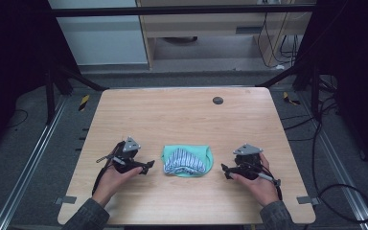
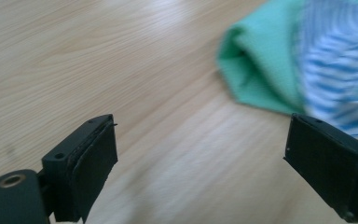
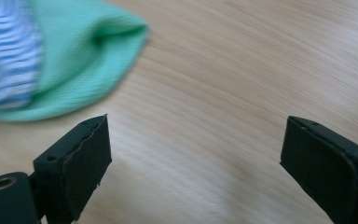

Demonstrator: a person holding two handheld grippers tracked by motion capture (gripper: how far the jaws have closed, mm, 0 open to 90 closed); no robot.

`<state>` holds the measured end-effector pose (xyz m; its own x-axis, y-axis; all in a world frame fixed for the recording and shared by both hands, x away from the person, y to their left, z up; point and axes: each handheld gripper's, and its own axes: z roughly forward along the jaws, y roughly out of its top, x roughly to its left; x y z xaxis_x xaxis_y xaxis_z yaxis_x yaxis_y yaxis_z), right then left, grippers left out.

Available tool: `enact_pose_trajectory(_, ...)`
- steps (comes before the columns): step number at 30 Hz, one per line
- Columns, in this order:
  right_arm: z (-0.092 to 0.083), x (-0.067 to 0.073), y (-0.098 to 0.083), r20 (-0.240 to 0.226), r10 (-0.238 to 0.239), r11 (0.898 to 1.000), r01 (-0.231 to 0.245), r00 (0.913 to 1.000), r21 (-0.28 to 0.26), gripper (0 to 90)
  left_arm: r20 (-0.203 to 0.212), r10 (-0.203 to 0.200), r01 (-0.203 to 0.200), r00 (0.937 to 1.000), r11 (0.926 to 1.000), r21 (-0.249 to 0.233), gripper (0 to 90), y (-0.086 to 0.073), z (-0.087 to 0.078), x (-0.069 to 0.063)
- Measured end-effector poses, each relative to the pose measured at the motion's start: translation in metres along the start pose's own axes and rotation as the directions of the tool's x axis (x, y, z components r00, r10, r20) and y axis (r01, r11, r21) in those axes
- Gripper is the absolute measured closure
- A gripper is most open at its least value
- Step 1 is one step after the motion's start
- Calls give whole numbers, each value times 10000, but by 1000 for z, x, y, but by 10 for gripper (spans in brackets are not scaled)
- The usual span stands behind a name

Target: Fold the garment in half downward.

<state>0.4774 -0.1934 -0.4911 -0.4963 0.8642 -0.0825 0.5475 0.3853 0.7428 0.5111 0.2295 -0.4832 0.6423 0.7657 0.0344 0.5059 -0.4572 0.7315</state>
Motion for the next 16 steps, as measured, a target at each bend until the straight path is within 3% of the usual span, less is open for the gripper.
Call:
enact_pose_trajectory(1, 4, -7, -4, 214, 518, 9986, -516, 9984, -76, 73, -135, -386, 387, 9992, 9992, 74, 83, -4, 3, 9)
enact_pose_trajectory(5, 11, -15, -9, 420, 1050, 9944, -1052, 9936, 14, 74, -432, -718, 726, 9965, 9972, 186, 81, -9, 8, 18)
enact_pose_trajectory(7, 16, -17, -11, 645, 1198, 9926, -1207, 9907, 109, 75, -546, -725, 741, 9959, 9969, 268, 81, -11, 11, 21)
enact_pose_trajectory(9, 21, -20, -12, 613, 1638, 9861, -1652, 9846, 200, 49, -601, -779, 800, 9951, 9962, 337, 83, -13, 16, 22)
enact_pose_trajectory(16, 23, -17, -10, 1134, 2089, 9767, -2131, 9713, 266, 7, -761, -850, 865, 9935, 9961, 175, 30, -18, 19, 22)
